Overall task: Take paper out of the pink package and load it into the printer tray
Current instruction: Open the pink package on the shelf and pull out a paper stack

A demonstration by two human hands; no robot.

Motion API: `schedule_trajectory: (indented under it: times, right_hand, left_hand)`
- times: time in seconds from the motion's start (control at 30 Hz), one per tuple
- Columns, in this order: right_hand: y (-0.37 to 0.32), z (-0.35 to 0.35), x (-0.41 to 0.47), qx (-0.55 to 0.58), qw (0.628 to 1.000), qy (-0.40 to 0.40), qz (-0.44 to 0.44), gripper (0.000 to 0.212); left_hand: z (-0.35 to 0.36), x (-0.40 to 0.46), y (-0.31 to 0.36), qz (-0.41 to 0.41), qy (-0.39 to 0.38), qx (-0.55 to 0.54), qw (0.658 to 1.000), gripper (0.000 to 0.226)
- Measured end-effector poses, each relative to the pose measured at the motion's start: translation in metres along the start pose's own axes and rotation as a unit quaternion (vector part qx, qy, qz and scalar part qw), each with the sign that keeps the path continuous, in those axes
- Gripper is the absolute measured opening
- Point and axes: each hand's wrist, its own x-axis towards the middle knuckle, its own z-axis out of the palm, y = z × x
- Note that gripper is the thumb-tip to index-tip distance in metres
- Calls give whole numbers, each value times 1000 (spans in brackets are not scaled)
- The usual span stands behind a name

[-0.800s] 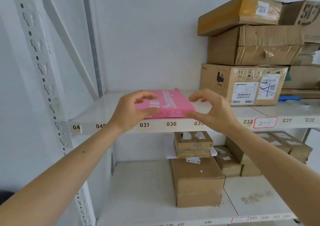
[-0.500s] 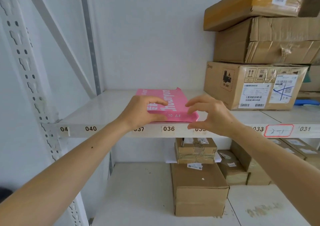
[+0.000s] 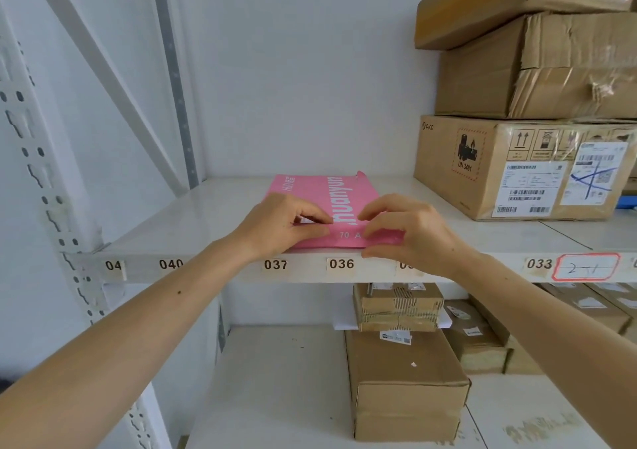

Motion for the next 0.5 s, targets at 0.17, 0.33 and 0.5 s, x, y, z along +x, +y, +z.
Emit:
schedule_trajectory:
  times: [0.17,0.33,0.5]
  right_hand:
    - [-1,3,1,-8,1000,6,-1,22]
    - [-6,9,1,-31,999,30,6,20]
    - [-8,9,1,-60,997,45,0,19]
  left_hand:
    - [1,4,2,1,4,-16,1000,16]
    - [1,7,0,-9,6,-7,1000,13]
    - [0,9,0,-8,-5,-2,1000,13]
